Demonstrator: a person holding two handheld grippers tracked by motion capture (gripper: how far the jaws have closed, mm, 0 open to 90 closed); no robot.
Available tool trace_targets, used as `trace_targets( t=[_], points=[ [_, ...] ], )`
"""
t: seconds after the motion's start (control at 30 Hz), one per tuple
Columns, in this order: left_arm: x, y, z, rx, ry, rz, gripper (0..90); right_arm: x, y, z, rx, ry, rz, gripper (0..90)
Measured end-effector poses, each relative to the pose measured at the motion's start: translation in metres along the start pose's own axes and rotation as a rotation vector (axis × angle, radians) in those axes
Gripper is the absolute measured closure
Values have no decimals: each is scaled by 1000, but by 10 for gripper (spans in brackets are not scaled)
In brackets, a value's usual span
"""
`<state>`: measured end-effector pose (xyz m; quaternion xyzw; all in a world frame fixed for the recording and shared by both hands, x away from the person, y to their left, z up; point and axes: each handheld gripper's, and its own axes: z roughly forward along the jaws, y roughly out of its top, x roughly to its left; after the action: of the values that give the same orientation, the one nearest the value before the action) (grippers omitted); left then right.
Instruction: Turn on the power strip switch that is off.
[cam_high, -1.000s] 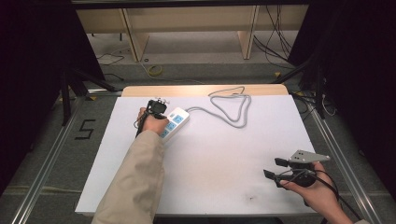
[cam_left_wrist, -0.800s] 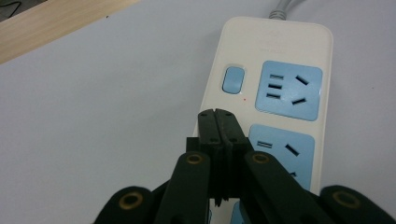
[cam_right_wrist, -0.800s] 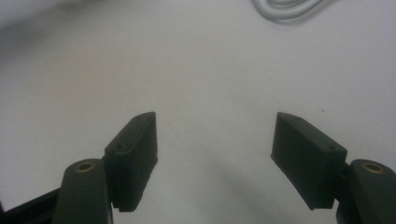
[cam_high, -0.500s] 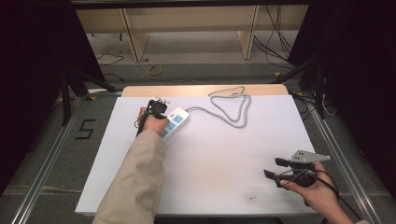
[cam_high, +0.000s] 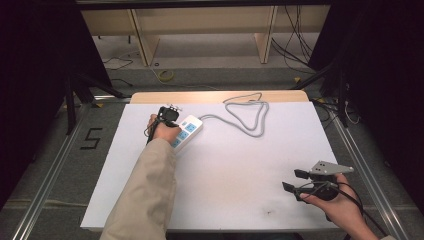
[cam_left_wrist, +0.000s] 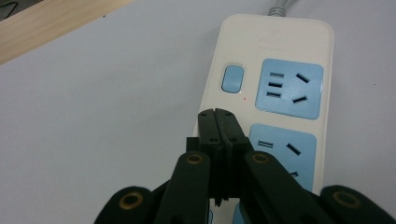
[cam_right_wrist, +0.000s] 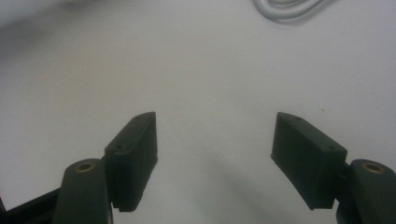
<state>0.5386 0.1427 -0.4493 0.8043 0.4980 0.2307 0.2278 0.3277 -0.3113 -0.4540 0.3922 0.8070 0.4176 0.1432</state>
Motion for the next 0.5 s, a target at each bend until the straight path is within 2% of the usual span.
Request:
trace_targets(
  t=[0.5],
  points=[
    [0, 4, 1, 33, 1, 33, 900, 0, 0, 0, 1, 0, 2, 317]
  ],
)
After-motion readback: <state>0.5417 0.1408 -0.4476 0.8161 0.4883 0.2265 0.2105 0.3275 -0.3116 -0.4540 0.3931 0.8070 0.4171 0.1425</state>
